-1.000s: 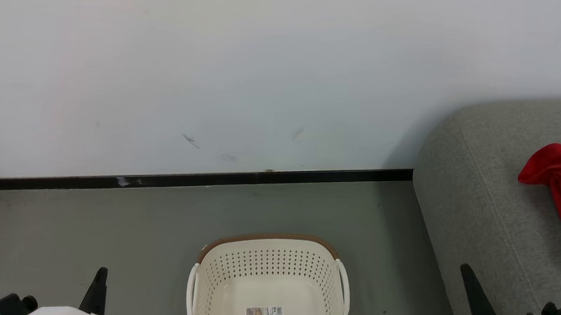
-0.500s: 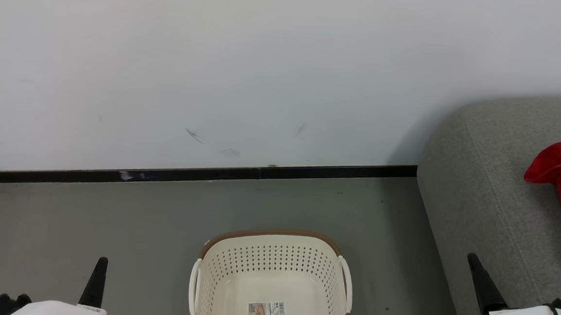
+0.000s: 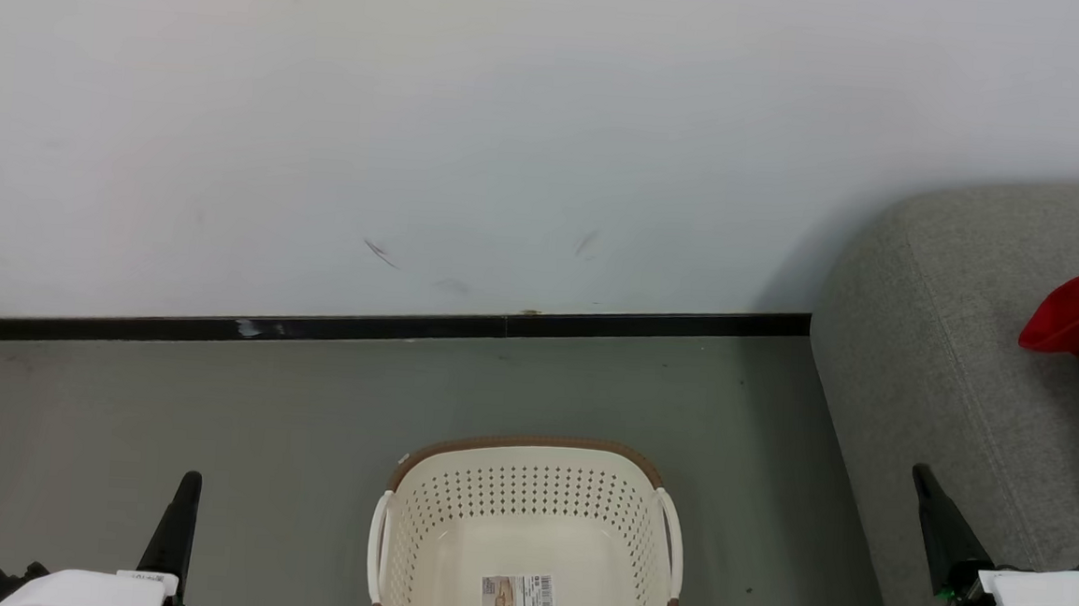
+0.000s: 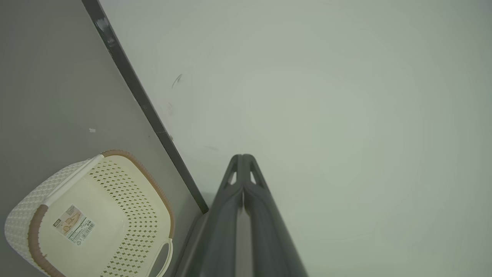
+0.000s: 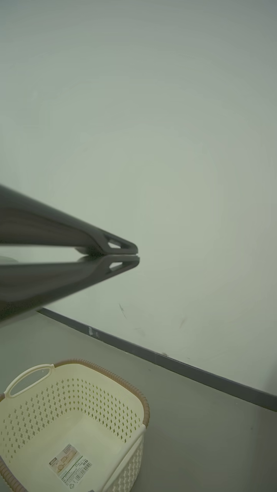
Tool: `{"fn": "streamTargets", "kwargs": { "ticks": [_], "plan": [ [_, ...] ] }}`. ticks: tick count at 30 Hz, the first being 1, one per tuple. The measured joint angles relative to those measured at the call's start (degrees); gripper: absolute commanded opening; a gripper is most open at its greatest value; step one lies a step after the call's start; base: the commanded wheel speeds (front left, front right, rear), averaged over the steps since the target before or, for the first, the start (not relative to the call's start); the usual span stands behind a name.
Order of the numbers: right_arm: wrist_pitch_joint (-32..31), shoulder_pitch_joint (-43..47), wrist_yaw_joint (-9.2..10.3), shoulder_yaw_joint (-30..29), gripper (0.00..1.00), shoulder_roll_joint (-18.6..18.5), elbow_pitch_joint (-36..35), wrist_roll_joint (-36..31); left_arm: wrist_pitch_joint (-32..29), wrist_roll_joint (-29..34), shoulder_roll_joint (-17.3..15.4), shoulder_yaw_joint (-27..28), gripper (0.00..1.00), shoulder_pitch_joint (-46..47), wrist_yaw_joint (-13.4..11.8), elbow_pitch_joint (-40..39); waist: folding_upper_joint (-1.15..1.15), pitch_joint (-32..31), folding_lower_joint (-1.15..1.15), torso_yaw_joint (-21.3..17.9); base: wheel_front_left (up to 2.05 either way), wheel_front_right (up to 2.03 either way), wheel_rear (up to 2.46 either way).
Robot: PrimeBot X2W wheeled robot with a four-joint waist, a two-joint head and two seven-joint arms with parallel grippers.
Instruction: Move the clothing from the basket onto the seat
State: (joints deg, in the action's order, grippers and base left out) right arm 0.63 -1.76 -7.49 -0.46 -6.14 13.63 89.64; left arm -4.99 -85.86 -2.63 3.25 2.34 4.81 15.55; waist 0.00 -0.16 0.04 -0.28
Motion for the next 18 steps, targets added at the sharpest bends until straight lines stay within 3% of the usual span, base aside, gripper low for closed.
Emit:
{"fn": "streamTargets", "kwargs": {
  "ticks": [8,18],
  "plan": [
    [-1.2,-1.1,0.00,-0.3,0.00,-0.4,0.5,7.8,-1.5,-5.7,0.7,1.5,0.00,1.0,2.0,0.2,0.00,0.3,0.00,0.3,0.00,0.00,0.00],
    [-1.2,-1.1,0.01,-0.4,0.00,-0.4,0.8,8.1,-1.5,-5.8,0.7,1.6,0.00,1.0,2.0,0.2,0.00,0.3,-0.01,0.3,0.00,0.00,0.00]
  ]
}}
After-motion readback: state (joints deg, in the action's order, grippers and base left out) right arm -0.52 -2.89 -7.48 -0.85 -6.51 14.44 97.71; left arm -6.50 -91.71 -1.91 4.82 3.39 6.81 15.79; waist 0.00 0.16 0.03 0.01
